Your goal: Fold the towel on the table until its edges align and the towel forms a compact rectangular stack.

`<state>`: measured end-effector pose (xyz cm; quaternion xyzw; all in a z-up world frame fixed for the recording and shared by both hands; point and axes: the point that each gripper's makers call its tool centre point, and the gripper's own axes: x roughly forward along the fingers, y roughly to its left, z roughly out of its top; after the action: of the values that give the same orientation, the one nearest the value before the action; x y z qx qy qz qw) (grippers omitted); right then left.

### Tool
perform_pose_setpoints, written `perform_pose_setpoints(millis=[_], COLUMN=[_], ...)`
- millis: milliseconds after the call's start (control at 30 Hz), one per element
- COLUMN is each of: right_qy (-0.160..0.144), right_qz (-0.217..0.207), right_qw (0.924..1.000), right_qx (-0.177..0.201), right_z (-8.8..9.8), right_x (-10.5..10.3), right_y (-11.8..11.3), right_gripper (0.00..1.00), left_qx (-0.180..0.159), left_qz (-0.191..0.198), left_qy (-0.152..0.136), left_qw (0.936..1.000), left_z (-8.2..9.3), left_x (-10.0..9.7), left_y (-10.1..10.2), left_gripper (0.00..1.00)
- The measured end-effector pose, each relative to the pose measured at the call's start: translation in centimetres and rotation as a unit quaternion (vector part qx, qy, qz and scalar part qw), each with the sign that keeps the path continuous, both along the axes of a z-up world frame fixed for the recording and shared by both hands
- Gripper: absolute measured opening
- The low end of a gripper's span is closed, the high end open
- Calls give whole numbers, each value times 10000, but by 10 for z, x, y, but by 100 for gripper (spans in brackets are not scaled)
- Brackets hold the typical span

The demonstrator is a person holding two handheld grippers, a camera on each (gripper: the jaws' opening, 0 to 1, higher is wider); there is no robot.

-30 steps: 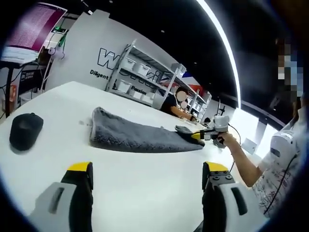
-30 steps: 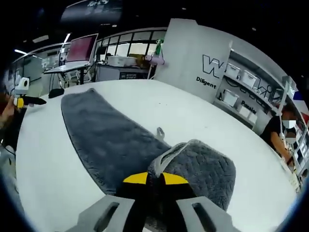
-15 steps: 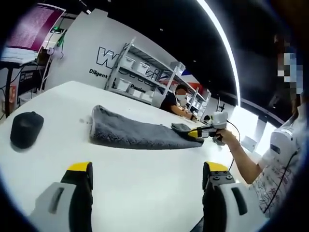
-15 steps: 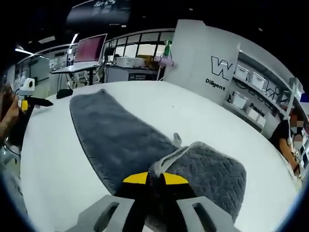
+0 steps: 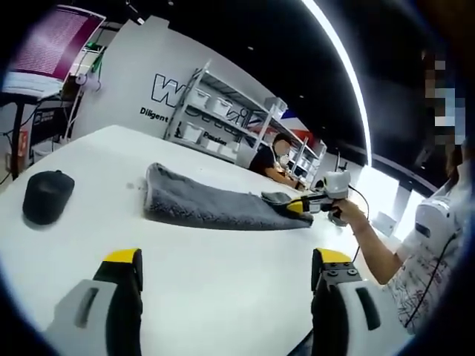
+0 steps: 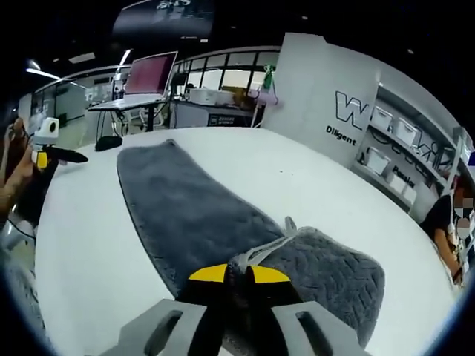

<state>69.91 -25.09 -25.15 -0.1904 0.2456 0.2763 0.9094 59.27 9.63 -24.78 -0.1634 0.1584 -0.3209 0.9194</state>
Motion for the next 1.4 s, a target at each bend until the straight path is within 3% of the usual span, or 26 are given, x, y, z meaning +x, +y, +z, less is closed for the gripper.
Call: perform_pose_setpoints(millis=[633,1400], right_qy=[-18,-212], right_qz=[291,394], right_qw=[9996,9989], right_qx=[2,152], right_z=[2,19], right_x=[4,13], right_y=[32,55], right_gripper=[10,10], left_qx=[28,15], left_qz=[100,60], left_qy=[7,83], left_qw=[9999,9999], left_z=[-2,-6], left_x=[-2,0], left_y=[8,5], left_gripper=[99,99])
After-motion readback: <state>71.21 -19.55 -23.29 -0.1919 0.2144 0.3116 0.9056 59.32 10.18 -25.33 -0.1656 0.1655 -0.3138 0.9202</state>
